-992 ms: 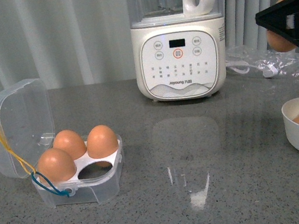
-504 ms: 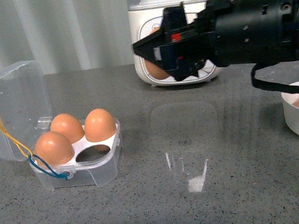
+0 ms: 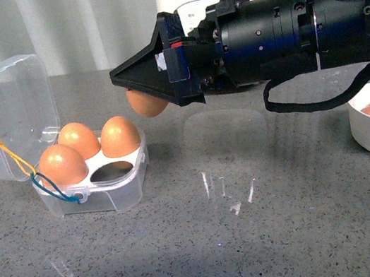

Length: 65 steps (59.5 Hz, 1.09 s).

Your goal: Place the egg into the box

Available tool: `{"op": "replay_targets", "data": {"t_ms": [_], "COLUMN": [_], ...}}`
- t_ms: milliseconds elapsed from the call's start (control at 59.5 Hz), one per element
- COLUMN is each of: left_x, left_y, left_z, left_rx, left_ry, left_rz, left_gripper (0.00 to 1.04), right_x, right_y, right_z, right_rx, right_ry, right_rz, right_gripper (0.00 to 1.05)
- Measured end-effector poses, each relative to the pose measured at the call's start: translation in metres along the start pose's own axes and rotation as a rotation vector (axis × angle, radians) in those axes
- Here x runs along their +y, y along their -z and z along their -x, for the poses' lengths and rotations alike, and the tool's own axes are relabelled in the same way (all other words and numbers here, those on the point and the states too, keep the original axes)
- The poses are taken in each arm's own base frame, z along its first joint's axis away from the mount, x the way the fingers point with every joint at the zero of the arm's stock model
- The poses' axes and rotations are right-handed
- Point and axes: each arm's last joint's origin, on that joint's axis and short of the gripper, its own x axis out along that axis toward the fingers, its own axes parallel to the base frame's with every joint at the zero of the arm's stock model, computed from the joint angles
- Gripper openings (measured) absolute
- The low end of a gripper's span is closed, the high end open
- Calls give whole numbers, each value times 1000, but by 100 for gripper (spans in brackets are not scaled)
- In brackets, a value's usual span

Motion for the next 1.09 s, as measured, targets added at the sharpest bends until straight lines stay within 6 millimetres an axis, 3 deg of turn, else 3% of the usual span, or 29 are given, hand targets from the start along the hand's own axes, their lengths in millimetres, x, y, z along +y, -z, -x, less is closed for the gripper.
{"op": "replay_targets", "data": {"t_ms": [471, 992, 1093], "left_x": [0, 0, 0], "left_y": [0, 0, 0], "left_z": [0, 0, 0], "left_rx": [0, 0, 0], "left_ry": [0, 0, 0], "left_rz": [0, 0, 0], "left_gripper": [98, 98, 98], "right_x": [17, 22, 21], "right_y": [13, 20, 21], "right_z": [-32, -40, -40], "right_rx": [100, 126, 130], "right_ry": [-70, -79, -78], "right_rz": [81, 137, 138], "right_gripper": [42, 42, 59]}}
